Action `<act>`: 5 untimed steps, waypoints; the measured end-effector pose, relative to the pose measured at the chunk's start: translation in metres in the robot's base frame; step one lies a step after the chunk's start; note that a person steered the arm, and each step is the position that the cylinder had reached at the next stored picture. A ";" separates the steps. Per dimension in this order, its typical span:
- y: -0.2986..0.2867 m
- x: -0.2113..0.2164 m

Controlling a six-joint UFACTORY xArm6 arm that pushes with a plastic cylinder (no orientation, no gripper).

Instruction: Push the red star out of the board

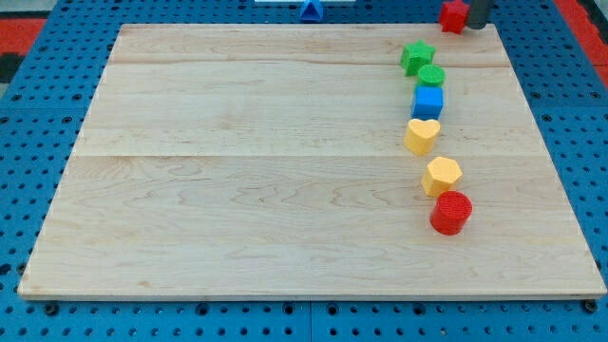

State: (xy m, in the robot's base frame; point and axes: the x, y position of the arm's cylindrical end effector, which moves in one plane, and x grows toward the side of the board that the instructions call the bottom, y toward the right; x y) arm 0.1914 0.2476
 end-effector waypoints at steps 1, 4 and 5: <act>-0.096 0.003; -0.254 0.008; -0.285 0.009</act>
State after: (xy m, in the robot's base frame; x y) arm 0.2001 -0.0374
